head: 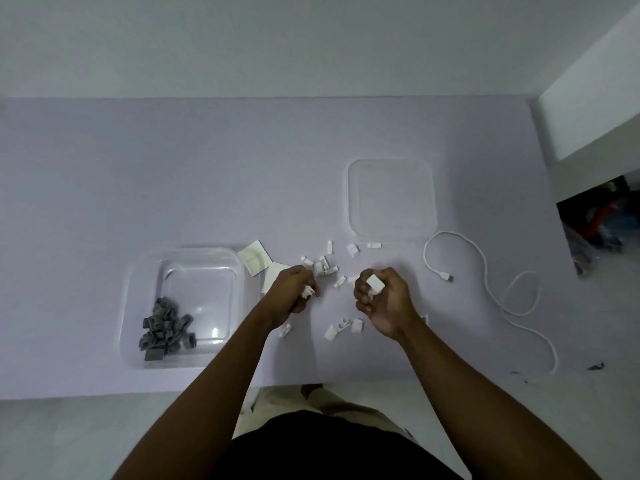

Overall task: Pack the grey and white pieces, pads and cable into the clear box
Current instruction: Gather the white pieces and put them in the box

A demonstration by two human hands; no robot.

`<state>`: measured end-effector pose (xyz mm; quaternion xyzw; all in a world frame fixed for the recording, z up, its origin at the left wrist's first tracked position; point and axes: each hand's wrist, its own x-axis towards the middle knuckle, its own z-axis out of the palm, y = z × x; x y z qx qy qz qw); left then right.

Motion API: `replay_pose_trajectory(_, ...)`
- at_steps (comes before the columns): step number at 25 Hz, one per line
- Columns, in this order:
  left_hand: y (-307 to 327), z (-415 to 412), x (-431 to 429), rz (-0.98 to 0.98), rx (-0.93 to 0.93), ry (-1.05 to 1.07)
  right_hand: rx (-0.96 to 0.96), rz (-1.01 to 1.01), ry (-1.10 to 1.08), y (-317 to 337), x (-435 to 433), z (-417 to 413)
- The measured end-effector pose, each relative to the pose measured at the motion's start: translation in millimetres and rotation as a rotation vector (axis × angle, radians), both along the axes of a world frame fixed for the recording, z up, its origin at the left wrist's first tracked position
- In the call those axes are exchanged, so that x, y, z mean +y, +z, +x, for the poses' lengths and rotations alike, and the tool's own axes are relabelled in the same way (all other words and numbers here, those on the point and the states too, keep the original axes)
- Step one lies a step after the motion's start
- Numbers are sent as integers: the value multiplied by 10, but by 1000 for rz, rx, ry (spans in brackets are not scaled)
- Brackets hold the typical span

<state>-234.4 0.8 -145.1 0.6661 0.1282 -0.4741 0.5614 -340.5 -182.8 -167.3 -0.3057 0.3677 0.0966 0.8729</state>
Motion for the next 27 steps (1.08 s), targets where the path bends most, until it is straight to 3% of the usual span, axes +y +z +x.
replay_pose_trajectory(4, -107, 43, -97, 21, 40, -29, 41, -86, -2, -9, -93, -20)
replay_pose_trajectory(8, -215, 28, -162, 184, -10, -112, 168, -246, -14, -79, -167, 49)
replay_pose_trajectory(10, -311, -12, -176, 385, -294, -288, 224, -486, 11, -126, -192, 104)
replay_pose_trajectory(12, -383, -102, -205, 581, -554, -419, 256, -884, 93, -189, -192, 174)
replay_pose_trajectory(14, -358, -172, -274, 674, -655, -403, 227, -1181, 178, -246, -185, 246)
replay_pose_trajectory(16, -349, -182, -357, 714, -723, -406, 175, -1358, 269, -284, -188, 317)
replay_pose_trajectory(24, -423, -24, -558, 753, -761, -500, 159, -1583, 597, -433, -185, 731)
replay_pose_trajectory(27, -484, -35, -538, 753, -730, -450, 156, -1609, 619, -511, -165, 723)
